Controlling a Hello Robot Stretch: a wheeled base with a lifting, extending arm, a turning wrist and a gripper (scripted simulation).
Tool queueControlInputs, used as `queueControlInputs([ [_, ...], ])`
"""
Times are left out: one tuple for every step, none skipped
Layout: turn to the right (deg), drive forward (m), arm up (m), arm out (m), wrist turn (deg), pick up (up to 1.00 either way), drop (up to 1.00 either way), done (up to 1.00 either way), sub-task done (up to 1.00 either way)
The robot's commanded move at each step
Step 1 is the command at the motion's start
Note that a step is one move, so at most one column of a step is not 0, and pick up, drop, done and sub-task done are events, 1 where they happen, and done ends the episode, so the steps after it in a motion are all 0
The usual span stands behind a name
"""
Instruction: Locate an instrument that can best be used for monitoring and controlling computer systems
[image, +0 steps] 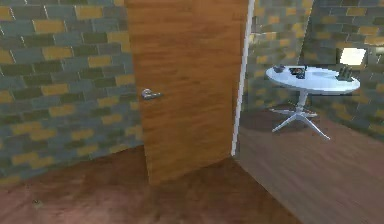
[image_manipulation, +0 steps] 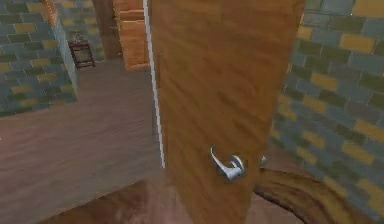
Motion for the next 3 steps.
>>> queueControlInputs([
  [42.0, 0.00, 0.00, 0.00, 0.0, 0.00, 0.00, 0.00, 0.00],
  [0.0, 0.70, 0.00, 0.00, 0.0, 0.00, 0.00, 0.00, 0.00],
  [30.0, 0.00, 0.00, 0.00, 0.0, 0.00, 0.00, 0.00, 0.00],
])
